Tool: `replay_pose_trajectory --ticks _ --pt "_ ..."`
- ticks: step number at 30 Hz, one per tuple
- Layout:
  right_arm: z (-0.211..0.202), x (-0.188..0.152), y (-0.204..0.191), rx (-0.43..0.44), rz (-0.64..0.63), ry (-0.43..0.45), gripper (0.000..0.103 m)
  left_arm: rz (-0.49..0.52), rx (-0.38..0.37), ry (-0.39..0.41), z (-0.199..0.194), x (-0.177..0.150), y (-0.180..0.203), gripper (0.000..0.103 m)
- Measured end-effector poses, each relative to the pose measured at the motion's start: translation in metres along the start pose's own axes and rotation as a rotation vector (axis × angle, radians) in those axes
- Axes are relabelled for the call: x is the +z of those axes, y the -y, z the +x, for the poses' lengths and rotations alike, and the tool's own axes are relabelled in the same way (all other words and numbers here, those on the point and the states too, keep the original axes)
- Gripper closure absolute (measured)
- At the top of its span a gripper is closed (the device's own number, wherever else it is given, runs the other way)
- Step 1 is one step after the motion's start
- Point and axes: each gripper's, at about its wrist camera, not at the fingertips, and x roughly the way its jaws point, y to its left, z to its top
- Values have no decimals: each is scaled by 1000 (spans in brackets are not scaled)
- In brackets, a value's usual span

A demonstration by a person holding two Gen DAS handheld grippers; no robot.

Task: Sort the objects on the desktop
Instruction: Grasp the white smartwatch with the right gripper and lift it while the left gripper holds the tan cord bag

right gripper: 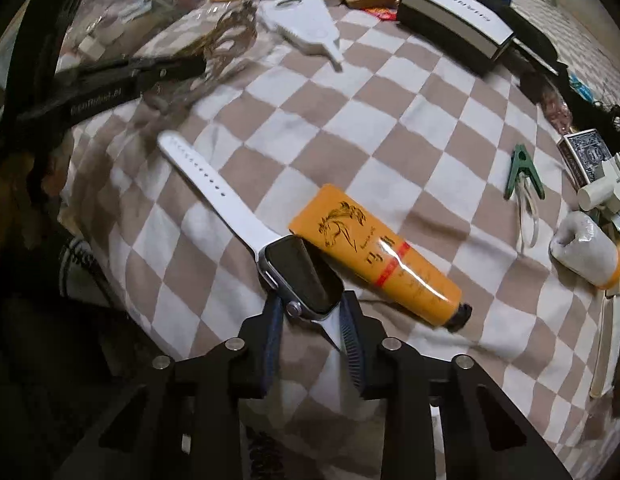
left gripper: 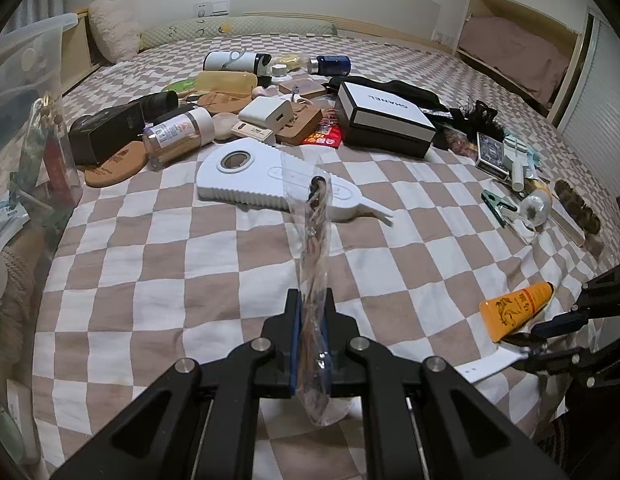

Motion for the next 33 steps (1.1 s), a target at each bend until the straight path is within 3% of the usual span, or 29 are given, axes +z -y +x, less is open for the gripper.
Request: replay_pose_trajectory --ticks 3,9,16,33 --pt "-2 6 2 -12 30 36 83 -2 3 4 -1 1 -1 94" --pt "2 18 -10 -86 -43 85 83 -16 9 8 -2 2 -6 94" --pt "10 35 -17 -18 -63 84 83 -27 15 12 -5 3 -11 94" --pt "32 60 -42 -43 -191 64 82 -30 10 3 -2 3 -16 94"
